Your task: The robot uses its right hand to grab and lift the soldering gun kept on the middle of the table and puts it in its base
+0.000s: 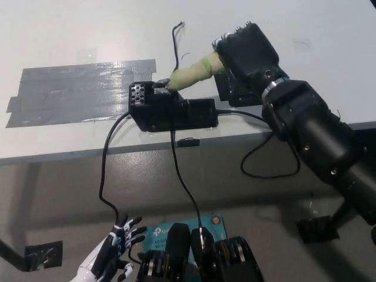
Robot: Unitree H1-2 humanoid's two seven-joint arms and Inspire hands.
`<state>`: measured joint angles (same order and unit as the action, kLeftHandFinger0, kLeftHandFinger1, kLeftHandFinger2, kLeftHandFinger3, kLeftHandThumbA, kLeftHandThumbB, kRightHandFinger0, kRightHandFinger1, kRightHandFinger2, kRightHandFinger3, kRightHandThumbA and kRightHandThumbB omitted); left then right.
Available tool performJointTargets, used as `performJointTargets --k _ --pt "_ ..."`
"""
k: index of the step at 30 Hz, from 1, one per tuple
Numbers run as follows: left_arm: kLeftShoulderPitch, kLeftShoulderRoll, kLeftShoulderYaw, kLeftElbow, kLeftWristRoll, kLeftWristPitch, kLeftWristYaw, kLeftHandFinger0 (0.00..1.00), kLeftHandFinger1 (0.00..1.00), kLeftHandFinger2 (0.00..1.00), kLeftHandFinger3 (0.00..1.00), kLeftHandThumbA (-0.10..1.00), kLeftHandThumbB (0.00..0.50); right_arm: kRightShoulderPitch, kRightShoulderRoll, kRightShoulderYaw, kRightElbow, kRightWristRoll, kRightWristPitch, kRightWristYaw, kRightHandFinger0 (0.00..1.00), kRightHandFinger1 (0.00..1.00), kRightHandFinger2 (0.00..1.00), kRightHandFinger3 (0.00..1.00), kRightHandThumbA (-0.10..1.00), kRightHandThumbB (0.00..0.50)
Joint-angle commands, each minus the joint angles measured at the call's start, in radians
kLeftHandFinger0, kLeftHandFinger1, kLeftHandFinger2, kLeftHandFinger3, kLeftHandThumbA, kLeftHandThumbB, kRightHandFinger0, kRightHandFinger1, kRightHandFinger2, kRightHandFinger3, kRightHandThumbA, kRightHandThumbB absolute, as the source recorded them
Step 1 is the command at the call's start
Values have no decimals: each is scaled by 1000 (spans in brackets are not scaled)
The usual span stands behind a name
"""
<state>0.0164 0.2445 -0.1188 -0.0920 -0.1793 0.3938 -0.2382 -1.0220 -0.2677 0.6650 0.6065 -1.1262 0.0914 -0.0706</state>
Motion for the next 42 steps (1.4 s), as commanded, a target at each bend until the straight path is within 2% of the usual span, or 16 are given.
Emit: performJointTargets --k 1,5,7,12,13,21,22,23,24,25,26,27,29,35,40,42 --pt "-11 9 -12 -43 13 3 -23 1000 1000 1000 1000 1000 500 -43 6 5 -28 -35 4 -37 0 0 401 230 -100 47" --pt "-19 5 -14 -36 7 -2 -27 1000 1000 1000 1000 1000 500 -35 7 15 -18 -25 -15 -38 0 14 438 180 -100 0" --pt "-20 3 -17 -38 7 -3 -27 1000 1000 1000 1000 1000 500 -40 12 19 -19 -29 -9 -28 0 27 454 235 -100 0" --pt "-18 6 -20 -44 14 7 -22 1000 1000 1000 1000 1000 500 -48 30 32 11 -39 -9 -63 0 7 423 62 -100 0" --pt "-16 6 -22 -45 17 5 -22 1000 1000 1000 1000 1000 500 -43 38 38 17 -45 -3 -65 0 0 386 2 -100 58" --pt "-17 -2 -33 -44 18 12 -19 1000 1000 1000 1000 1000 500 -35 72 20 20 -12 1 -33 0 31 424 161 -100 20" --pt "-16 -2 -30 -42 14 7 -21 1000 1000 1000 1000 1000 500 -48 85 23 16 -16 1 -31 0 17 406 101 -100 36" --pt "-16 2 -29 -43 13 9 -22 1000 1000 1000 1000 1000 500 -47 90 19 16 -9 -5 -39 0 21 419 170 -100 79" --pt "-17 2 -28 -40 13 8 -23 1000 1000 1000 1000 1000 500 -51 93 19 4 -8 -2 -19 253 334 672 716 23 178" --pt "-17 1 -29 -39 13 8 -23 1000 1000 1000 1000 1000 500 -54 95 23 -12 -17 12 15 287 370 605 938 75 166" --pt "-24 3 -31 -34 16 7 -24 1000 1000 1000 1000 1000 500 -62 91 41 -22 -53 37 53 758 829 951 1000 123 345" --pt "-26 5 -34 -33 21 6 -24 1000 1000 1000 1000 1000 500 -66 82 69 -44 -106 72 107 1000 1000 1000 1000 143 401" --pt "-27 9 -37 -31 27 7 -24 1000 1000 1000 1000 1000 500 -82 75 125 -67 -181 101 230 1000 1000 1000 1000 429 500" --pt "-24 12 -36 -33 27 15 -23 1000 1000 1000 1000 1000 500 -61 75 145 -119 -189 119 296 1000 1000 1000 1000 542 500" --pt "-13 7 -24 -42 14 18 -19 1000 1000 1000 1000 1000 500 -42 82 145 -162 -215 137 350 1000 1000 1000 1000 516 500" --pt "-14 12 -25 -39 16 11 -24 1000 1000 1000 1000 1000 500 -38 81 145 -178 -223 133 365 1000 1000 1000 1000 596 500"
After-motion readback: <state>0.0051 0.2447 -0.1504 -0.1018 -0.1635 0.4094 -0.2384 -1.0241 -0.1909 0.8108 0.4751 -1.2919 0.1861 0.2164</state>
